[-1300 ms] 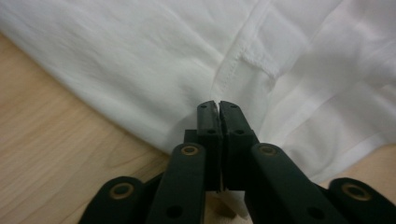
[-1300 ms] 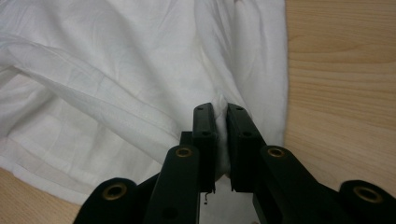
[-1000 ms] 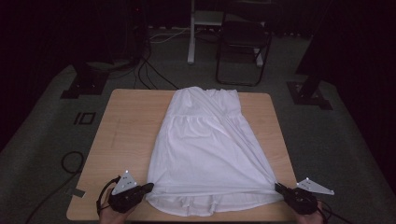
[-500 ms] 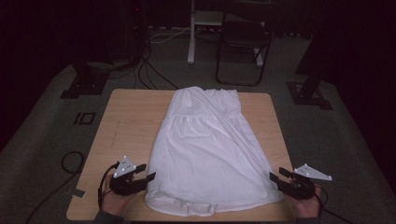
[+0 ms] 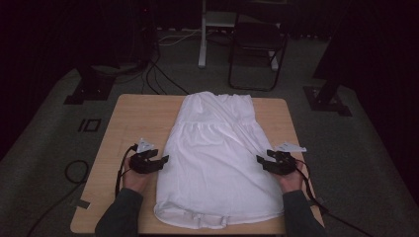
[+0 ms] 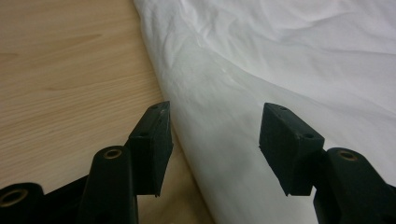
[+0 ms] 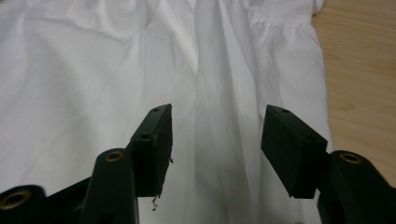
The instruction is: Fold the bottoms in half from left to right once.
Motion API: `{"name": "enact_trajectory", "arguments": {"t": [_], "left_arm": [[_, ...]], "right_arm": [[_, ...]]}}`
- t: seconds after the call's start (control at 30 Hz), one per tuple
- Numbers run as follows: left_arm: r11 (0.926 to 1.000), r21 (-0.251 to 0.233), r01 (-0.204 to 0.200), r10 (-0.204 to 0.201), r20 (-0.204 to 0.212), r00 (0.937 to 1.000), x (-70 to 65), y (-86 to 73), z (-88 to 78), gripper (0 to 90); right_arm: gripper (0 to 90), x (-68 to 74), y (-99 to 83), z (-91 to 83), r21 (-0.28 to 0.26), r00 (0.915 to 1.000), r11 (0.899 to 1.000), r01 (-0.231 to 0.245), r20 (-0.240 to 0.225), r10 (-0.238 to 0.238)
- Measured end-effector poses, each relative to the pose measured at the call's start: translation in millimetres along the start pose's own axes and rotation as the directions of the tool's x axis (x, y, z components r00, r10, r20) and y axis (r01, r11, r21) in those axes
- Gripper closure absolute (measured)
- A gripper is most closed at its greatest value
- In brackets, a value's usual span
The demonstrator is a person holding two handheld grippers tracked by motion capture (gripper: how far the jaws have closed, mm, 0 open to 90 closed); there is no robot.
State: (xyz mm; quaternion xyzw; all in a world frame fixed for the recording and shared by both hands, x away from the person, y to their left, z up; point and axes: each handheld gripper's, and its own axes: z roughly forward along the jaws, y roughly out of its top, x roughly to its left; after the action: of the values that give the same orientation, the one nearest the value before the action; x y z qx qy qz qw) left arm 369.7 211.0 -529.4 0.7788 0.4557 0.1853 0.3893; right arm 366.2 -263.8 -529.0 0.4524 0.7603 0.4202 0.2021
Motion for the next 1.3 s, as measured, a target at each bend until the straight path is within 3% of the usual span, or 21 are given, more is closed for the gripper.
{"name": "enact_trajectory", "arguments": {"t": [0.23,0.27,0.33,0.37,0.4,0.43,0.5,0.57,0.63,0.8,0.83,0.93,1.03,1.1,1.13,1.17,1.3], "left_arm": [[0.9991,0.041,-0.009,0.009,-0.01,0.9999,-6.6,8.7,28.5,42.8],[0.9987,0.048,-0.018,0.019,-0.01,0.9998,-7.8,8.9,30.0,42.5],[0.9975,0.061,-0.036,0.036,0.001,0.9994,-11.2,8.0,32.3,41.8],[0.9965,0.07,-0.045,0.044,0.007,0.999,-13.3,6.9,33.2,41.6],[0.9965,0.07,-0.045,0.044,0.007,0.999,-13.3,6.9,33.2,41.6],[0.9951,0.08,-0.058,0.057,0.01,0.9983,-15.6,5.0,34.4,41.6],[0.9932,0.096,-0.065,0.065,0.004,0.9979,-17.5,2.0,36.5,41.7],[0.9927,0.104,-0.062,0.062,0.006,0.9981,-16.0,0.4,37.1,41.6],[0.9958,0.077,-0.048,0.049,-0.006,0.9988,-12.5,2.4,34.6,40.9],[0.9994,0.034,-0.005,0.006,-0.052,0.9986,1.9,17.6,31.4,40.9],[0.9994,0.025,0.025,-0.023,-0.051,0.9984,9.4,27.4,36.2,40.9],[0.9965,0.063,0.054,-0.051,-0.054,0.9972,17.4,35.8,54.7,40.6],[0.9923,0.096,0.079,-0.074,-0.055,0.9957,20.3,33.8,68.1,42.0],[0.9952,0.08,0.058,-0.053,-0.058,0.9969,18.2,28.5,69.2,65.0],[0.9952,0.073,0.065,-0.062,-0.043,0.9972,18.7,26.0,67.6,79.9],[0.995,0.067,0.074,-0.072,-0.034,0.9968,19.3,23.9,65.8,86.9],[0.9974,0.053,0.049,-0.047,-0.035,0.9983,21.8,8.8,50.1,88.8]], "right_arm": [[37.3,-7.7,15.3,45.9,0.117,0.9993,0.993,0.016,0.033,-0.02],[41.8,-10.1,15.7,49.3,0.133,0.9989,0.991,0.017,0.041,-0.022],[73.5,-16.7,16.1,48.3,0.135,0.997,0.991,0.024,0.07,-0.033],[83.3,-20.9,16.6,44.1,0.117,0.9928,0.993,0.017,0.116,-0.031],[83.3,-20.9,16.6,44.1,0.117,0.9928,0.993,0.017,0.116,-0.031],[88.2,-26.6,17.4,38.0,0.081,0.9871,0.997,-0.011,0.16,-0.002],[88.7,-42.0,18.4,25.6,0.004,0.9785,0.996,-0.095,0.184,0.092],[88.4,-48.6,17.4,26.0,0.018,0.9751,0.995,-0.102,0.2,0.096],[86.2,-53.2,12.5,32.9,0.049,0.9741,0.994,-0.099,0.209,0.087],[85.0,-59.7,1.8,46.1,0.092,0.9749,0.987,-0.129,0.194,0.109],[84.6,-60.8,0.5,47.3,0.093,0.9744,0.986,-0.139,0.191,0.119],[84.0,-64.5,-2.6,49.0,0.084,0.9739,0.982,-0.166,0.17,0.151],[83.8,-65.5,-3.1,48.6,0.083,0.9746,0.982,-0.169,0.163,0.154],[85.6,-67.1,-3.9,47.7,0.08,0.973,0.979,-0.186,0.154,0.172],[87.1,-67.0,-4.5,47.3,0.079,0.973,0.979,-0.186,0.153,0.173],[87.8,-66.2,-4.9,46.7,0.082,0.9737,0.98,-0.182,0.154,0.168],[88.9,-59.3,-9.4,41.0,0.091,0.9779,0.984,-0.151,0.16,0.135]]}}
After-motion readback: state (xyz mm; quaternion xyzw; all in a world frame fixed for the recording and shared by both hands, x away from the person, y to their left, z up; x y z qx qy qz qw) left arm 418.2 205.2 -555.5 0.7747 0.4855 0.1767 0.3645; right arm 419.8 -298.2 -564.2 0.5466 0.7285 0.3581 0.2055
